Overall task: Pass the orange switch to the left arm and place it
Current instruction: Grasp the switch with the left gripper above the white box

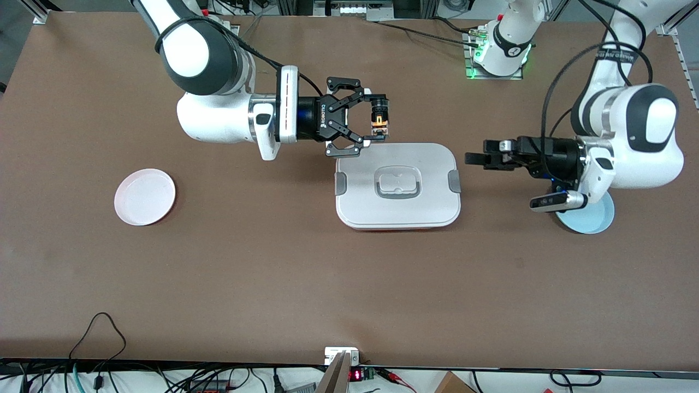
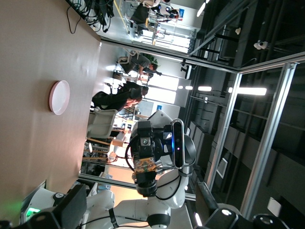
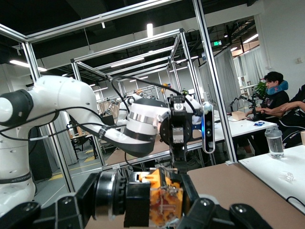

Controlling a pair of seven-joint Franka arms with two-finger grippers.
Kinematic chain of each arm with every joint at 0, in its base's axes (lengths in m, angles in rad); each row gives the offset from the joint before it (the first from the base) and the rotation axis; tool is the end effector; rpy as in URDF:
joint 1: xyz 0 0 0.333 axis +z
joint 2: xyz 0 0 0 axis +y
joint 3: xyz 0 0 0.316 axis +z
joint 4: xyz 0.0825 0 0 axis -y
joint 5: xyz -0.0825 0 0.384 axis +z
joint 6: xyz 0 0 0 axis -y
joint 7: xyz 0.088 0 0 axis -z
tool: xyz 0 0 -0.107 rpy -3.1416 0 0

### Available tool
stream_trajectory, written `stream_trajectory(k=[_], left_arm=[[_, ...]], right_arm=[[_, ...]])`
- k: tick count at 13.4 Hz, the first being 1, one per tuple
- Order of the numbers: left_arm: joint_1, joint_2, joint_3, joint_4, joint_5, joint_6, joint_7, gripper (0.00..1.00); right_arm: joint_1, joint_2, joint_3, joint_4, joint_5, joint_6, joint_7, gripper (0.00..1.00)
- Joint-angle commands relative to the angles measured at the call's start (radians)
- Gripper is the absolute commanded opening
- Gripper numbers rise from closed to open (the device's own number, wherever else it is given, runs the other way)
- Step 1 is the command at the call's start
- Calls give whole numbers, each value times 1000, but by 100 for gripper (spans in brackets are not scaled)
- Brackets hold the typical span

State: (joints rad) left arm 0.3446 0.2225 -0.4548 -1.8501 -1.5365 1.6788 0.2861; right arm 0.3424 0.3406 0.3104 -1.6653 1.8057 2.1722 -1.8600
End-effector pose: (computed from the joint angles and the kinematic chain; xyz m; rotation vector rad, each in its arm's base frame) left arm 0.5974 -0.1434 0.4822 1.5506 0.1368 -0.1713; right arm 0.5408 0.4270 0.4817 -1.2949 -1.0081 -1.0372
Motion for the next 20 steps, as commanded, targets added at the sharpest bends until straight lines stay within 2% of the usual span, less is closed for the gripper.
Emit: stream_trajectory(k=[1, 4, 6, 8, 10, 15, 17, 20], left_arm=[[10, -118, -79, -87, -21, 90, -12, 100], [10, -126, -163, -89, -16, 209, -8, 100], [10, -129, -173, -104, -11, 213, -1, 100], [10, -167, -179, -148, -10, 210, -1, 100], [14, -225, -217, -198, -13, 219, -8, 100], [13, -221, -220, -202, -14, 220, -30, 99], [10, -219, -223, -196, -19, 251, -31, 92], [7, -195, -231, -166, -43, 280, -71, 91]], right_arm=[[33, 12, -2, 1, 38, 11, -48, 0], [38, 12, -2, -2, 49, 26, -51, 0], [38, 12, -2, -13, 49, 24, -53, 0], [36, 12, -2, -14, 49, 26, -56, 0], [36, 11, -2, -22, 50, 24, -54, 0], [36, 5, -2, -31, 49, 18, -53, 0], [36, 3, -2, -43, 49, 15, -54, 0], [35, -3, -4, -48, 49, 15, -53, 0]])
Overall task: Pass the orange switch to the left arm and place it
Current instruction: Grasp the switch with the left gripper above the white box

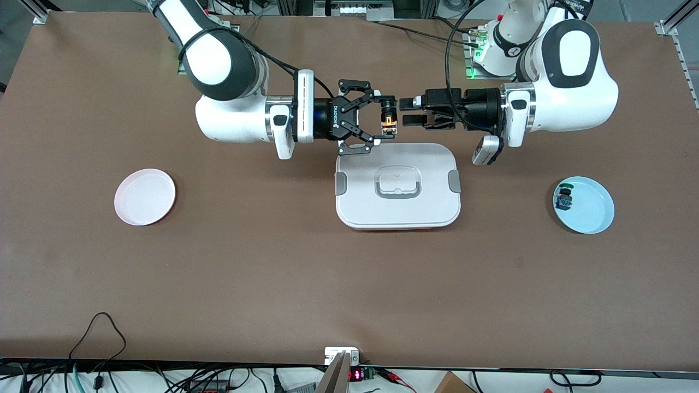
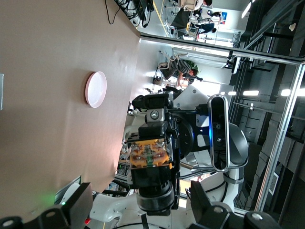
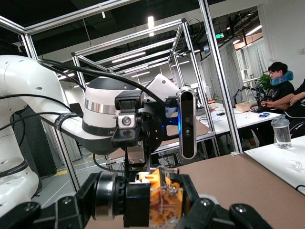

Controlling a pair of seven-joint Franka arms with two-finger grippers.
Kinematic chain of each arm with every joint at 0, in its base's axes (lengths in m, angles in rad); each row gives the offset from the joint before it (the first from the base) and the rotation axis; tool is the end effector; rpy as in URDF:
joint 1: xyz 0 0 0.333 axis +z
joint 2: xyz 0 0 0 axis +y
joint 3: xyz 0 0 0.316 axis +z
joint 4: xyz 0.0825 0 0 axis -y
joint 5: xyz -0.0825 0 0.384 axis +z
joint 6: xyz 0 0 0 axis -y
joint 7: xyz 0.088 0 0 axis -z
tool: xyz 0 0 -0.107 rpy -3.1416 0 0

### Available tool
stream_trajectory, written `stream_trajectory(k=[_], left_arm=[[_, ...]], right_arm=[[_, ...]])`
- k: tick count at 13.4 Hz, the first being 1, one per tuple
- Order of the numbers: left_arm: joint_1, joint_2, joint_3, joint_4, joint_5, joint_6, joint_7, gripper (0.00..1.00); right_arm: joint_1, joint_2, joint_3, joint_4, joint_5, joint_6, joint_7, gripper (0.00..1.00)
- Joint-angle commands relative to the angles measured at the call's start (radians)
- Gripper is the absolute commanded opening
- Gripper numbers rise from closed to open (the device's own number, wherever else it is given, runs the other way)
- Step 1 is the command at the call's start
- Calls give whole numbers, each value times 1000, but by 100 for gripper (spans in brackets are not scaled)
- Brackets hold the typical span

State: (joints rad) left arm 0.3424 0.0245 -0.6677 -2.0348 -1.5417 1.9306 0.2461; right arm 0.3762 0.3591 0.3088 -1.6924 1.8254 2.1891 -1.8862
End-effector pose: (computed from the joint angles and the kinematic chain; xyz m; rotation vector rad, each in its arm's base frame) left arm 0.5209 -0.2461 0.4855 1.7401 0.1662 -0.1636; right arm 0.5271 0.4426 0.4555 -1.3122 -1.0083 -1.0030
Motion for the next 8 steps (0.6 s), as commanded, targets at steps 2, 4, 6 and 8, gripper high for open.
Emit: stream_trajectory(k=[2, 4, 6, 8], left_arm=[[7, 12, -38, 30, -41, 69, -54, 90], [6, 18, -61, 31, -47, 116, -60, 88], [6, 28, -79, 33, -83, 143, -62, 86], [6, 28, -79, 33, -83, 143, -60, 65]], right_arm=[[3, -22, -2, -21, 29, -2, -21, 0], [3, -25, -2, -23, 29, -2, -19, 0], [4, -25, -2, -21, 29, -2, -17, 0], [4, -25, -2, -21, 29, 0, -16, 0]])
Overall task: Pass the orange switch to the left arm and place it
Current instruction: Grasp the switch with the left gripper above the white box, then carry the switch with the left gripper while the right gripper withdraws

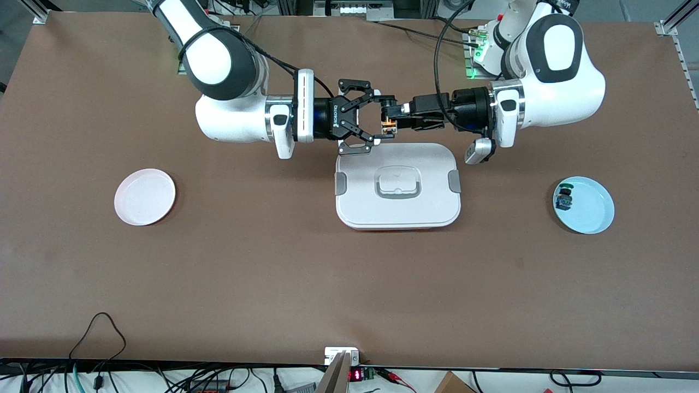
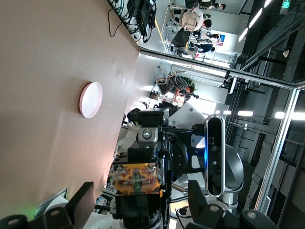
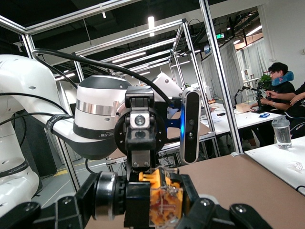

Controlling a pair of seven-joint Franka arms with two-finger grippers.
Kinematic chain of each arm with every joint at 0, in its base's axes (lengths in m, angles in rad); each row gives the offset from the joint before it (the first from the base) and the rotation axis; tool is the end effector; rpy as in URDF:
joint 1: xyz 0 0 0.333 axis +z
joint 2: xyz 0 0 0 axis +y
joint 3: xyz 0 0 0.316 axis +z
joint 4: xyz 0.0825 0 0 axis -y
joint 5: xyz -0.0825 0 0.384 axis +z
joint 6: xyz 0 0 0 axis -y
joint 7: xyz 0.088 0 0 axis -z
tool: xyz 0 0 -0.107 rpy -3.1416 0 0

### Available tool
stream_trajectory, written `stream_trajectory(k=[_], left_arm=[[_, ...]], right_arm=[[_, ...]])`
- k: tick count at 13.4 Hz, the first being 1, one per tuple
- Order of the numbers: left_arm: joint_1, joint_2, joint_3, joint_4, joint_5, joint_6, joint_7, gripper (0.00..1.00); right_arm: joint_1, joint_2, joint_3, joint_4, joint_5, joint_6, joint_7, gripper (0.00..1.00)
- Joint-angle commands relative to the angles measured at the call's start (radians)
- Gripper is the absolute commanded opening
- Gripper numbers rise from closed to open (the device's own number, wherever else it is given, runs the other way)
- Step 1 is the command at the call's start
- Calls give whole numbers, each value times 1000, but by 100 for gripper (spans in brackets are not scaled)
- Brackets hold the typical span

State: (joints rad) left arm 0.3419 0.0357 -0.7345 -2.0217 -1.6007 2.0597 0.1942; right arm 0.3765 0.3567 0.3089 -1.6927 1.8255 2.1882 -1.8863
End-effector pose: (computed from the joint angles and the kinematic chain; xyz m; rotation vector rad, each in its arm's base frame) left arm 0.5209 -0.2690 0.4874 1.7234 0.2738 -0.1451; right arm 0.5265 0.4428 0.4570 -1.3096 -1.0097 -1.0042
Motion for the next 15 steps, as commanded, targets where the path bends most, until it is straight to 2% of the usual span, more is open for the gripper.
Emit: stream_trajectory(k=[1, 3, 4, 6, 7, 8, 13, 15], left_arm=[[8, 16, -13, 20, -22, 14, -4, 50], [9, 16, -13, 20, -22, 14, 5, 26], [11, 16, -13, 20, -22, 14, 5, 1], [14, 16, -13, 20, -21, 14, 28, 0], [16, 18, -13, 20, -21, 14, 30, 0], [17, 18, -13, 20, -21, 13, 28, 0], [23, 24, -2, 43, 10, 4, 19, 0], [38, 24, 0, 47, 88, -1, 22, 0]], right_arm=[[4, -22, -2, -21, 29, 1, -16, 0], [5, -22, -2, -21, 29, 1, -14, 0], [5, -22, -2, -21, 29, 4, -14, 0], [4, -27, -4, -22, 28, 5, -13, 1], [2, -28, -4, -28, 28, 4, -8, 25], [1, -30, -4, -30, 29, 1, 6, 99], [-5, -38, -5, -35, 28, -1, 41, 100], [-33, -51, -10, -47, 20, -1, 39, 100]])
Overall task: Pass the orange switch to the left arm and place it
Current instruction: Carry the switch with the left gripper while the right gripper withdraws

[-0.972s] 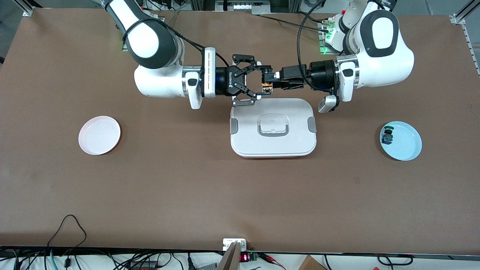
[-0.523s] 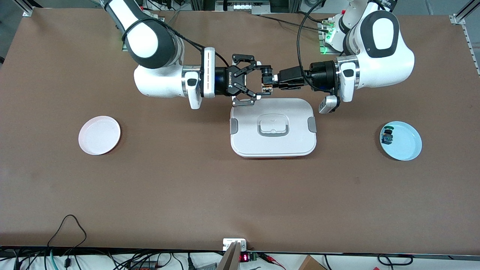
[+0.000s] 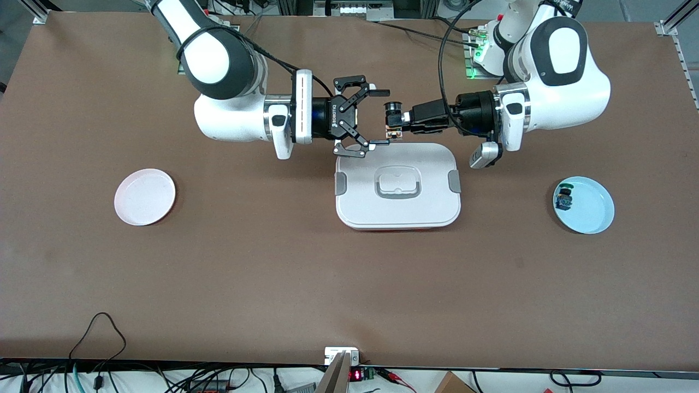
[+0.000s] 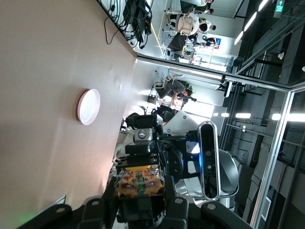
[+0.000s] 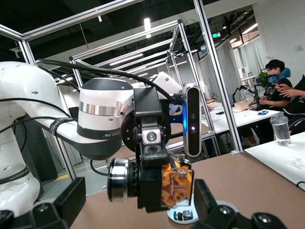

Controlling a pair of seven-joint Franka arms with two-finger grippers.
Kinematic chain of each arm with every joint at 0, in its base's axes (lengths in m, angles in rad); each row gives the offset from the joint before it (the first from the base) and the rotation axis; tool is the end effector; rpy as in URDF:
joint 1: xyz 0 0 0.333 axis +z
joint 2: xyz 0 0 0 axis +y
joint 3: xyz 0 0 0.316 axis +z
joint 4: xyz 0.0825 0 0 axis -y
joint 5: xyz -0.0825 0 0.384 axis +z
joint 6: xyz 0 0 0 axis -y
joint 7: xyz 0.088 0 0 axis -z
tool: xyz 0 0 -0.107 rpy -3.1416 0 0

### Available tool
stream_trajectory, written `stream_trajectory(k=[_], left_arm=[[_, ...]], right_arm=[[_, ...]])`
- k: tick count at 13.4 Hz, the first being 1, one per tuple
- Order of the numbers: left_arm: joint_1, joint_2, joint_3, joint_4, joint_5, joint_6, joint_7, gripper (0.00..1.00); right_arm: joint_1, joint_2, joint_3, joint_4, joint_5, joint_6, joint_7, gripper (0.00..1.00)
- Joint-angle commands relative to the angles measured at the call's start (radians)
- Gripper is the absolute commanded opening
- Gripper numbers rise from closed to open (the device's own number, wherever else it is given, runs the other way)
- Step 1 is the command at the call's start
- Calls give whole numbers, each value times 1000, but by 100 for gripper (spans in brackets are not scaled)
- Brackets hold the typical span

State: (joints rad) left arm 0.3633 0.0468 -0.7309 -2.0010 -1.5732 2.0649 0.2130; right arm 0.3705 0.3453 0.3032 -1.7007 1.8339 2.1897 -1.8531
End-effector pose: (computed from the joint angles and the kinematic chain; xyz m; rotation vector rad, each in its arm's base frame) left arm 0.5321 -0.2555 0.4916 1.7367 0.2603 -0.1005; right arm 0.5292 0.4359 0.4602 -1.3297 -0.9746 -0.9917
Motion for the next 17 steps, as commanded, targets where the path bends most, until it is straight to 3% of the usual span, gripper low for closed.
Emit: stream_trajectory(k=[1, 3, 7, 10, 13, 15, 17], left_arm=[[25, 13, -1, 27, 97, -12, 0, 0], [95, 10, -1, 27, 140, -116, -9, 0], [288, 19, -1, 25, 428, -259, -6, 0], [390, 56, -1, 77, 806, -331, 2, 0], [471, 77, 1, 67, 1093, -338, 46, 0], [499, 158, 1, 71, 1436, -289, 40, 0], [548, 246, -1, 73, 1702, -217, 45, 1]], right_arm=[[-45, -49, -4, -54, 8, -4, 3, 100], [-64, -60, -30, -83, 7, -28, -1, 100], [-65, -78, -179, -126, -92, -198, 8, 100], [-85, -78, -283, -126, -198, -355, 112, 100], [-116, -83, -354, -125, -330, -462, 193, 100], [-125, -88, -395, -123, -384, -508, 195, 100], [-130, -91, -440, -122, -457, -544, 236, 100]])
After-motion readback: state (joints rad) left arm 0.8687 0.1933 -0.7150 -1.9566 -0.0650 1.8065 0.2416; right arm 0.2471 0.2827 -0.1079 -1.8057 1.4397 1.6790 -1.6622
